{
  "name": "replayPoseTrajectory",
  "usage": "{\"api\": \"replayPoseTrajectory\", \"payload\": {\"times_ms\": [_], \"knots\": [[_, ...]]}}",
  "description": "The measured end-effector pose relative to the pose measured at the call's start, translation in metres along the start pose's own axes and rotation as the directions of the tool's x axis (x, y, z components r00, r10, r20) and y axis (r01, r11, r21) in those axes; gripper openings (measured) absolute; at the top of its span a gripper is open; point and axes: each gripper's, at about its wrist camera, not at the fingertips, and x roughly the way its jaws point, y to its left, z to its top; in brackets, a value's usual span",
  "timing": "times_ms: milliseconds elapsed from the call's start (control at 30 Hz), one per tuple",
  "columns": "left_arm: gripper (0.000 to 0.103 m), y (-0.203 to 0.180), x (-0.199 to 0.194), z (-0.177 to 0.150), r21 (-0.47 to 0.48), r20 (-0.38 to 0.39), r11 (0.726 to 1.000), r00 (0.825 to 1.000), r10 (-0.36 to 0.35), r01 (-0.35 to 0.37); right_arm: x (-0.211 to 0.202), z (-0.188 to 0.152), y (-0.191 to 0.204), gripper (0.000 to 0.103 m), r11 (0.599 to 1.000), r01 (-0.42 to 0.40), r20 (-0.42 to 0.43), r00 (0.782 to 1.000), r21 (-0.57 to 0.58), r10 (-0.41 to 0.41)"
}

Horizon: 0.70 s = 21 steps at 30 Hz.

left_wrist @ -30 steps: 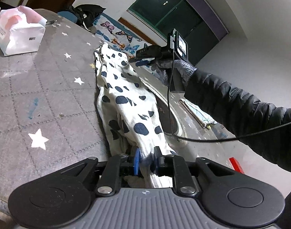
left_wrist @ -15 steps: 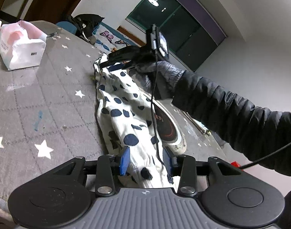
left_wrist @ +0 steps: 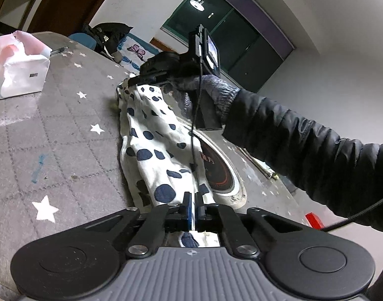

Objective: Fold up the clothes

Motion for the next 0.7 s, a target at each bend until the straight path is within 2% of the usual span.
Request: {"api": "replayPoseTrajectory", "payload": {"times_ms": [200, 300, 433, 567, 700], "knots": [[0.001, 0.0, 0.001, -0.003, -0.009, -0.016, 1.0, 1.0, 0.014, -0.015, 0.02, -0.009, -0.002, 0.004, 0.999, -0.036, -0.043, 0.998, 0.027, 0.037], [0.002, 0.0, 0.0, -0.002, -0.007, -0.027, 1.0, 0.999, 0.018, -0.018, 0.02, -0.013, -0.004, 0.01, 0.998, -0.051, -0.046, 0.998, 0.033, 0.053], [0.002, -0.001, -0.004, 0.002, 0.005, -0.02, 1.0, 1.0, 0.021, -0.021, -0.003, -0.007, -0.012, 0.016, 0.995, -0.089, -0.024, 0.996, 0.042, 0.09], [0.004, -0.001, -0.008, 0.006, 0.017, -0.004, 1.0, 1.0, 0.022, -0.022, -0.038, -0.006, -0.027, 0.021, 0.997, -0.073, 0.009, 0.997, 0.03, 0.072], [0.005, -0.002, -0.011, 0.012, 0.04, 0.005, 0.999, 1.0, 0.025, -0.026, -0.072, -0.023, -0.055, 0.021, 0.999, -0.031, 0.007, 1.0, 0.039, 0.03]]}}
